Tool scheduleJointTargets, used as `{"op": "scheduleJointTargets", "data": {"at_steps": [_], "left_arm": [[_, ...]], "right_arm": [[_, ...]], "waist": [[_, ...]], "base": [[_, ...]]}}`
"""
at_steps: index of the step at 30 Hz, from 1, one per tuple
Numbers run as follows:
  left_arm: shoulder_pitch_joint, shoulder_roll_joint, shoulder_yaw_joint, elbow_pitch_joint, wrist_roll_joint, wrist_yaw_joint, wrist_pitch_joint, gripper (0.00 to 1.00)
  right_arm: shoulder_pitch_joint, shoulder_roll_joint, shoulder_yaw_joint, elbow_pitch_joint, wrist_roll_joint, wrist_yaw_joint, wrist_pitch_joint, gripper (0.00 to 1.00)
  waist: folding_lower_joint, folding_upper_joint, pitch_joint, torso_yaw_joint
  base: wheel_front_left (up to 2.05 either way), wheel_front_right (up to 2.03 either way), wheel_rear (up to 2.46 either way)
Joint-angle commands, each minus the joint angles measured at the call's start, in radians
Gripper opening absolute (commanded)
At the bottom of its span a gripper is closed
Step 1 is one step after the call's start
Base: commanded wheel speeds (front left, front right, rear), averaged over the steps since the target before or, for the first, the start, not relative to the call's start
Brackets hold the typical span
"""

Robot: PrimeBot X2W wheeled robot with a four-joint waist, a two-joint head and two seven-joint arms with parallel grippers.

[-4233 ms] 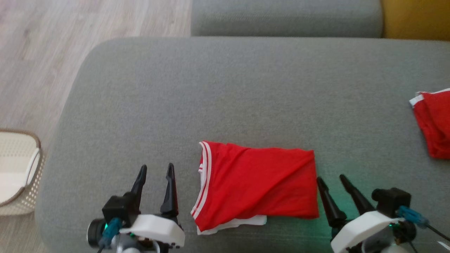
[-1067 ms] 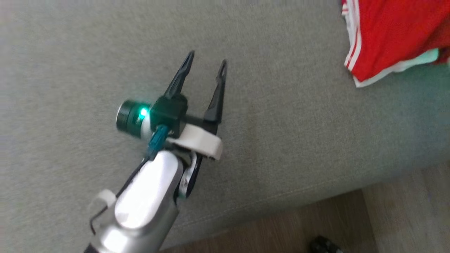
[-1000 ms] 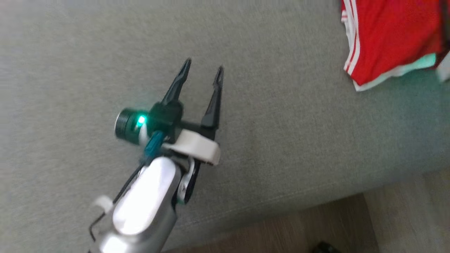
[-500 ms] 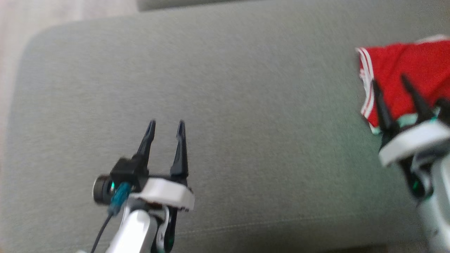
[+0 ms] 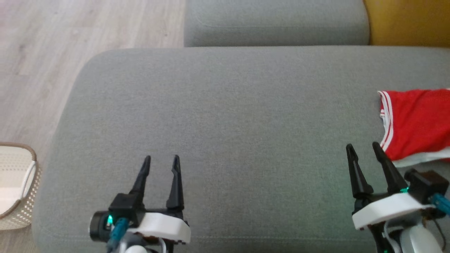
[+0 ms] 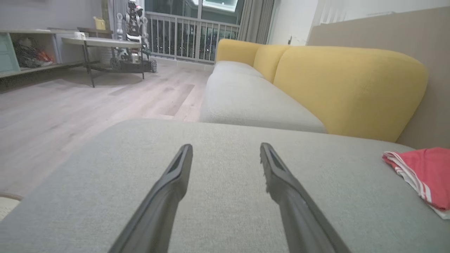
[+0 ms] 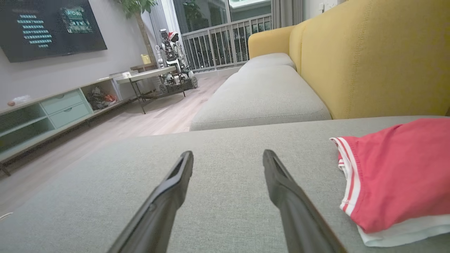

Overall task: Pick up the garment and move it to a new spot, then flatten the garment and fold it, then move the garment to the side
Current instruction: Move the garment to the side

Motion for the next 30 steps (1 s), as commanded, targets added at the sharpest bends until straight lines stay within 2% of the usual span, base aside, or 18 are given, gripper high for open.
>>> {"op": "scheduleJointTargets", "data": {"at_steps": [1,9,18,23,27,30], "left_arm": [[-0.033,0.001,0.047,-0.06,0.018,0.0,-0.005,1.0],[-0.01,0.001,0.059,-0.06,0.034,-0.014,-0.005,1.0],[-0.014,0.001,0.065,-0.038,0.044,-0.014,-0.005,1.0],[-0.017,0.001,0.062,-0.06,0.048,-0.03,-0.005,1.0],[-0.009,0.001,0.08,-0.085,0.017,-0.021,-0.005,1.0],[-0.001,0.001,0.089,-0.109,-0.004,-0.033,-0.005,1.0]], "right_arm": [[-0.019,0.008,0.005,-0.044,-0.003,0.0,-0.011,1.0],[0.013,0.041,-0.018,-0.07,-0.012,0.0,-0.003,1.0],[0.023,0.048,-0.012,-0.08,-0.013,0.0,-0.002,1.0],[0.026,0.051,-0.002,-0.077,-0.02,0.0,-0.004,1.0],[0.022,0.052,0.001,-0.078,-0.023,0.0,-0.006,1.0],[0.025,0.051,0.001,-0.095,-0.045,0.0,-0.017,1.0]], "waist": [[0.0001,-0.0001,-0.009,0.01],[0.0001,-0.0001,-0.015,0.016],[0.0001,-0.0001,-0.016,0.009],[0.0001,-0.0001,-0.017,0.005],[0.0001,-0.0001,-0.017,0.0],[0.0001,-0.0001,-0.015,0.006]], "base": [[0.0,0.0,0.0],[0.0,0.0,0.0],[0.0,0.0,0.0],[0.0,0.0,0.0],[0.0,0.0,0.0],[0.0,0.0,0.0]]}}
